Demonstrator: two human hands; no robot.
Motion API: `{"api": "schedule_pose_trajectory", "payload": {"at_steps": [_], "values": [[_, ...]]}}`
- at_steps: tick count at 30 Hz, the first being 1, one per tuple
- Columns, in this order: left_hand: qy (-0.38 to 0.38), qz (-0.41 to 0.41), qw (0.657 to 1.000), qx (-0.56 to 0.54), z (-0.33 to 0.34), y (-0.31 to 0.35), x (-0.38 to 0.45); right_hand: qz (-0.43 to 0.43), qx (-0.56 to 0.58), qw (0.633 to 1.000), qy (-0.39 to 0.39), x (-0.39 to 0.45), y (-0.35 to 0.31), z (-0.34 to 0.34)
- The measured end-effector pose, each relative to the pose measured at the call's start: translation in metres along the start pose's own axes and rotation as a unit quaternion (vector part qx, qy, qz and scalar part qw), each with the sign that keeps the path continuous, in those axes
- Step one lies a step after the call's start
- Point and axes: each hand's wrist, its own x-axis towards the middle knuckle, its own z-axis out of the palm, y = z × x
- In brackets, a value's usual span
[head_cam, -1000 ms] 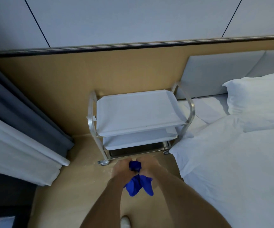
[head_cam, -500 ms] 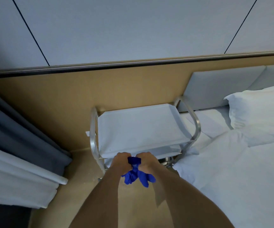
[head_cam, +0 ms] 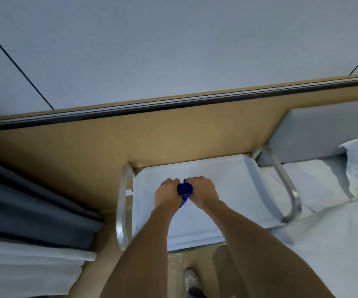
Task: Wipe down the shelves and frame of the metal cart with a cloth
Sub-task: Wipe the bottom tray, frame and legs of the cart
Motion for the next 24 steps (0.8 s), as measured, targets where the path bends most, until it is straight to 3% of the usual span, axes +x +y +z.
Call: {"api": "schedule_pose_trajectory", "payload": {"at_steps": [4, 9, 11, 18, 24], "values": [[-0.02, -0.021, 1.0, -0.003, 0.046, -0.008, 0.027, 0.029, 0.005, 0.998, -0.056, 0.033, 0.027, 0.033], [-0.201, -0.063, 0.977, 0.042, 0.108, -0.037, 0.017, 0.09, 0.028, 0.969, -0.23, 0.039, 0.058, 0.095], [-0.242, -0.072, 0.965, 0.072, 0.114, -0.049, 0.016, 0.111, 0.029, 0.958, -0.262, 0.039, 0.065, 0.106], [-0.145, -0.091, 0.972, 0.158, 0.066, -0.069, 0.046, 0.137, 0.037, 0.956, -0.255, 0.059, 0.047, 0.093], [-0.109, -0.16, 0.972, 0.132, 0.009, -0.101, 0.064, 0.084, 0.018, 0.962, -0.26, 0.085, -0.01, 0.083]]}}
